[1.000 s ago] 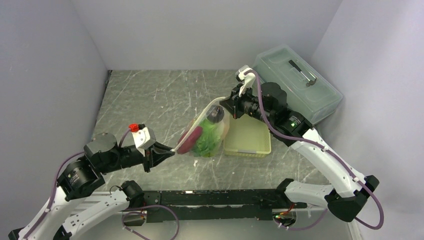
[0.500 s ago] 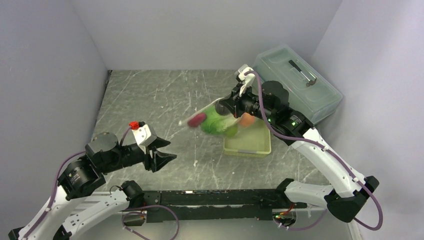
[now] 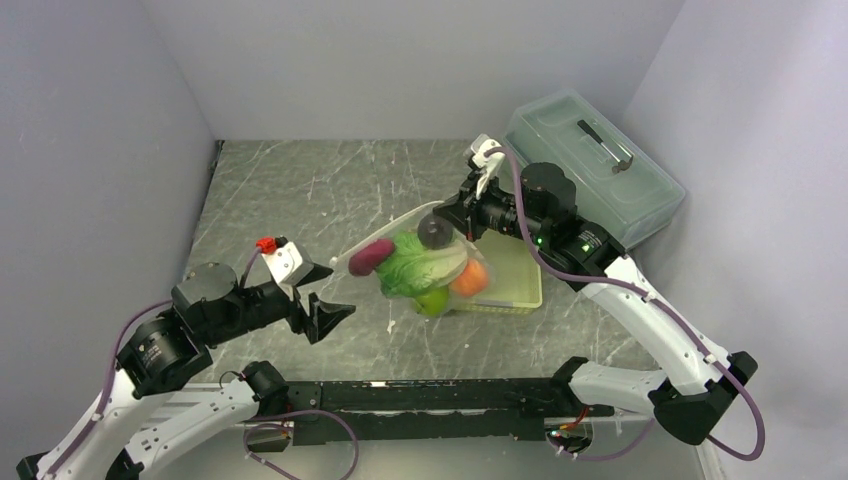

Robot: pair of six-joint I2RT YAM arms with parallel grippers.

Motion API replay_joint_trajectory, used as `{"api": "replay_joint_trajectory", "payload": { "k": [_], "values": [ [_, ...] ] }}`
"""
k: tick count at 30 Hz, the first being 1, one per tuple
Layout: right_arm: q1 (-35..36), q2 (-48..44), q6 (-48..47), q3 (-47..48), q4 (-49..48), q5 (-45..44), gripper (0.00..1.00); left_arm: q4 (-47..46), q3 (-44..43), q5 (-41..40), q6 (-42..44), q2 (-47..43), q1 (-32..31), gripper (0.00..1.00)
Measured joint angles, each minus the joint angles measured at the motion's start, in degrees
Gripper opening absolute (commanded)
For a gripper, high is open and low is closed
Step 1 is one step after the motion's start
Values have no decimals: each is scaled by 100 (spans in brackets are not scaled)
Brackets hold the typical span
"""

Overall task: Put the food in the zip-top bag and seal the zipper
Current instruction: Place the zipper food storage bag at the center of the board.

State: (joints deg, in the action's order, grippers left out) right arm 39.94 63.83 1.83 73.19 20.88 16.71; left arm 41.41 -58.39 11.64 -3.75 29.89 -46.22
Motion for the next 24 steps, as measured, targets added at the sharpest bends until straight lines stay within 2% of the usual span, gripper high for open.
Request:
{"api": "replay_joint_trajectory", "payload": {
  "k": [2, 3, 6, 24],
  "values": [
    [0, -2, -22, 0, 0, 131, 0, -2, -24, -7, 4, 24, 0, 87],
    [0, -7, -33, -2, 0, 227, 0, 0, -42, -4, 9, 35, 0, 92],
    [0, -17, -50, -22, -2, 533, 0, -11, -79, 13, 24, 57, 0, 99],
    [11, 72, -348, -31, -2, 2555, 0, -431, -262, 271, 136, 562, 0, 99]
  ]
}}
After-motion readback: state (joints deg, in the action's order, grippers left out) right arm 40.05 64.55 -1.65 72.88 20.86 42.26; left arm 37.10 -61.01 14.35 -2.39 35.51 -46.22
